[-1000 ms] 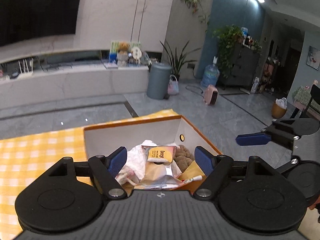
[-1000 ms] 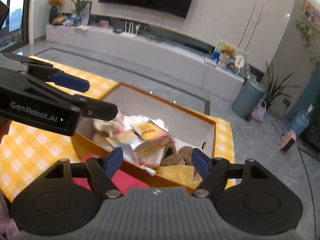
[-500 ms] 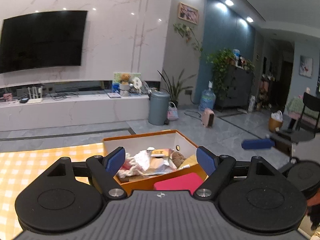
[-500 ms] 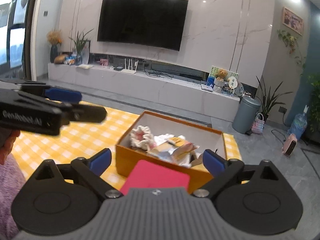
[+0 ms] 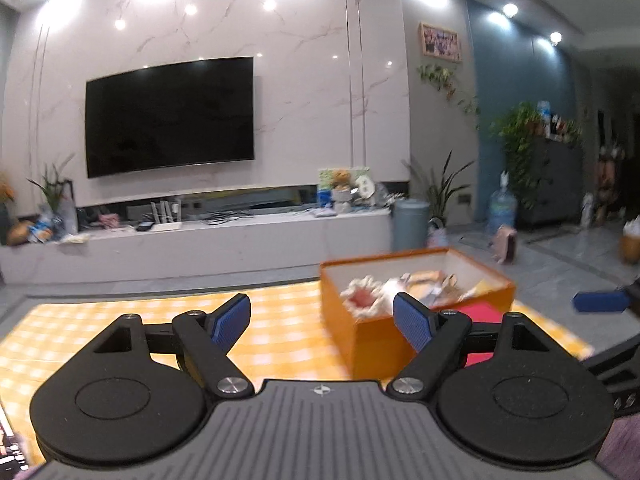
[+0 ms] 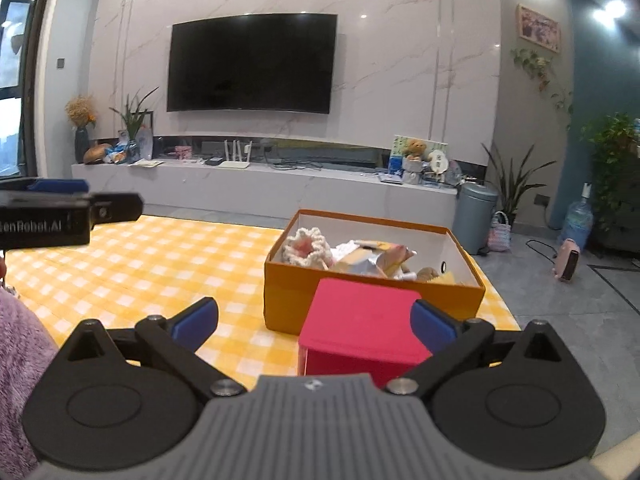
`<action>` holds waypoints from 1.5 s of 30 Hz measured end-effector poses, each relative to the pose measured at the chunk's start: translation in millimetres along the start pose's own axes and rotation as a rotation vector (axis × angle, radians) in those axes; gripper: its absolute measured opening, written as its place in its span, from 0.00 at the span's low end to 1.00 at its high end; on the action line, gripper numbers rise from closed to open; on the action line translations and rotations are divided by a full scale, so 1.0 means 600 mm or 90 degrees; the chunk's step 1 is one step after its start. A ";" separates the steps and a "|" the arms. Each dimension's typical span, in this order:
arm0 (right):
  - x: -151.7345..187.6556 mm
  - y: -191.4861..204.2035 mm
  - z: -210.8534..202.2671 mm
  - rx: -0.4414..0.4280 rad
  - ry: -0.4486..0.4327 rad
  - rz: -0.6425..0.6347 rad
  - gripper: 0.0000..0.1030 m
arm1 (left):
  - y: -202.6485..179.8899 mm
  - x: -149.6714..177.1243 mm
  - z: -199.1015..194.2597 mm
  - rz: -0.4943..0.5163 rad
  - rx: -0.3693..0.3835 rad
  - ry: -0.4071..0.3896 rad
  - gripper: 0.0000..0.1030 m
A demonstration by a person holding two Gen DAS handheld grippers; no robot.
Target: Organize soft objects
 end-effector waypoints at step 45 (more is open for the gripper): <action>0.116 0.004 0.059 0.020 0.101 0.066 0.97 | 0.016 0.171 0.000 -0.001 -0.057 0.198 0.96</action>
Point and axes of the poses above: each gripper's, at about its wrist camera, not at the fingertips, and z roughly the way its jaws point, y to its left, x to its underside, the point moved 3 cm from there along z, roughly the way its jaws point, and after that the axes turned 3 degrees about -y, right-handed, at the moved point
